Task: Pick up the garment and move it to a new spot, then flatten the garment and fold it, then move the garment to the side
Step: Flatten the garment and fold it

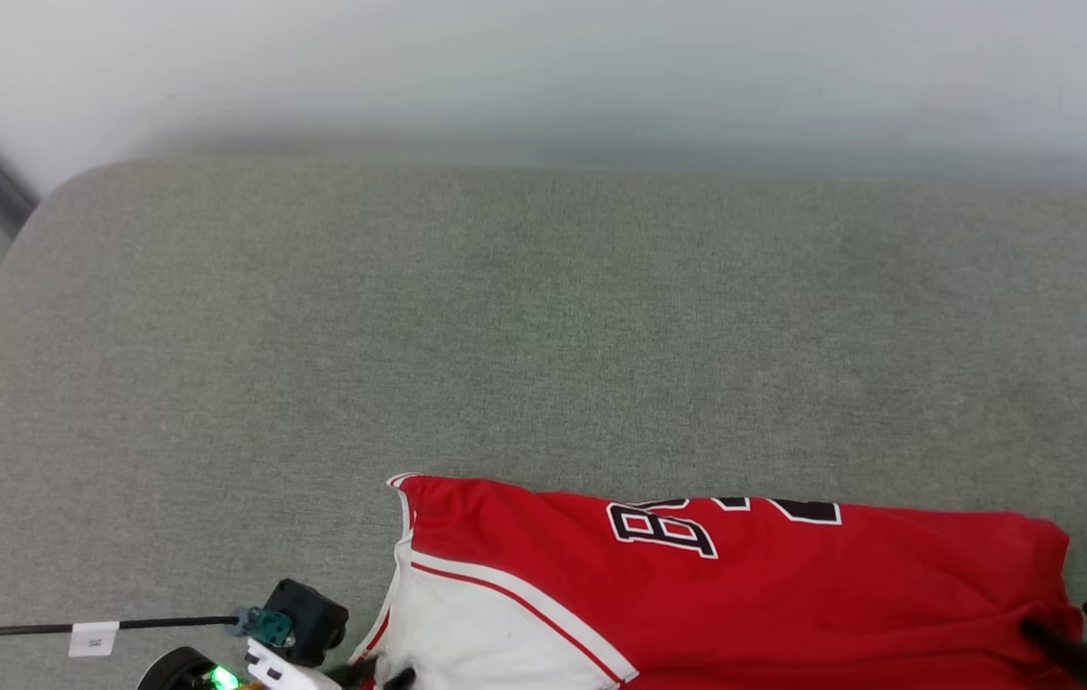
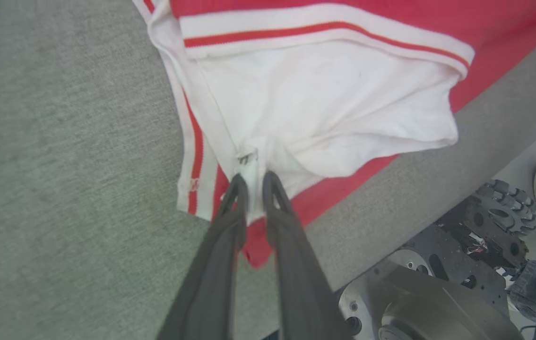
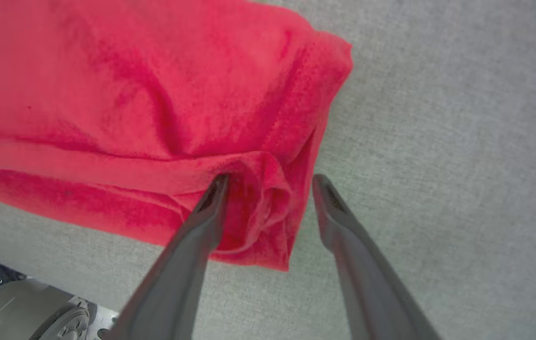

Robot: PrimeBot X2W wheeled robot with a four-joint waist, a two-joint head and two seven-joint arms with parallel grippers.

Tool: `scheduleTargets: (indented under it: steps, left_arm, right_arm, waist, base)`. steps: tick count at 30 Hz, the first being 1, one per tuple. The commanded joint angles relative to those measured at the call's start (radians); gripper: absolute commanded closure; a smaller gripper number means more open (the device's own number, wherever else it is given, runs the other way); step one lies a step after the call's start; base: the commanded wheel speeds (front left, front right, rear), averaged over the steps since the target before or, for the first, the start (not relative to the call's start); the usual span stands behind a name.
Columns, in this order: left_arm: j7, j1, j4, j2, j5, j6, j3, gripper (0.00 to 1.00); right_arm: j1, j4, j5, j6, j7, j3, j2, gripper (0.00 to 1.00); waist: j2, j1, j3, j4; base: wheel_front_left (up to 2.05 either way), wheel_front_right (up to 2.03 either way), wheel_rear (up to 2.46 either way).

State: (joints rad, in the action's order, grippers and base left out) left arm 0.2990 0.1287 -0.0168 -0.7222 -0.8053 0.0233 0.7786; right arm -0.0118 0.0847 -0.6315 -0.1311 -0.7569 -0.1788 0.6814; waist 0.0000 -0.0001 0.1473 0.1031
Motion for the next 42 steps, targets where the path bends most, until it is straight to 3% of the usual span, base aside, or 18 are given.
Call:
scheduleTargets:
  steps: [1, 8, 12, 18, 20, 23, 29, 34, 42]
  left_arm:
    - [-0.016, -0.005, 0.002, 0.003, 0.002, -0.007, -0.005, 0.0]
    - [-0.156, -0.031, -0.036, 0.026, -0.015, -0.075, -0.091, 0.0]
    - [-0.282, -0.052, -0.07, 0.049, -0.01, -0.127, -0.161, 0.0]
    - [-0.514, -0.088, -0.075, 0.107, 0.017, -0.202, -0.272, 0.0]
    - [-0.55, -0.089, -0.084, 0.131, 0.045, -0.213, -0.313, 0.0]
    - [-0.564, -0.081, -0.092, 0.151, 0.168, -0.229, -0.357, 0.0]
    - [-0.564, -0.115, -0.153, 0.263, 0.378, -0.183, -0.483, 0.0]
    - [-0.564, -0.136, -0.184, 0.348, 0.476, -0.111, -0.58, 0.0]
    - [-0.564, -0.141, -0.167, 0.452, 0.552, 0.015, -0.676, 0.0]
  right_arm:
    - [0.014, -0.006, -0.01, 0.001, 0.0, 0.017, -0.011, 0.0]
    - [0.058, -0.105, -0.038, 0.001, -0.081, 0.168, -0.046, 0.0]
    - [0.067, -0.186, -0.021, 0.001, -0.14, 0.29, -0.11, 0.0]
    - [0.082, -0.251, 0.082, 0.001, -0.224, 0.463, -0.272, 0.0]
    - [0.082, -0.263, 0.131, 0.001, -0.239, 0.508, -0.326, 0.0]
    - [0.079, -0.265, 0.173, 0.001, -0.243, 0.568, -0.415, 0.0]
    - [0.04, -0.213, 0.234, 0.0, -0.206, 0.638, -0.533, 0.0]
    - [0.012, -0.113, 0.261, 0.001, -0.163, 0.661, -0.574, 0.0]
    - [0.015, 0.02, 0.26, 0.001, -0.141, 0.639, -0.582, 0.0]
  waist:
    - [0.0, 0.0001, -0.018, -0.001]
    - [0.0, 0.0001, -0.075, 0.0]
    - [0.0, 0.0001, -0.09, 0.001]
    - [0.0, 0.0001, -0.092, 0.009]
    - [0.0, 0.0001, -0.086, 0.016]
    - [0.0, 0.0001, -0.072, 0.029]
    - [0.0, 0.0001, -0.029, 0.039]
    - [0.0, 0.0001, 0.012, 0.049]
    - [0.0, 0.0001, 0.037, 0.063]
  base:
    - [0.0, 0.0, 0.0]
    - [0.0, 0.0, 0.0]
    - [0.0, 0.0, 0.0]
    - [0.0, 0.0, 0.0]
    - [0.0, 0.0, 0.0]
    - [0.0, 0.0, 0.0]
    - [0.0, 0.0, 0.0]
    - [0.0, 0.0, 0.0]
    - [0.0, 0.0, 0.0]
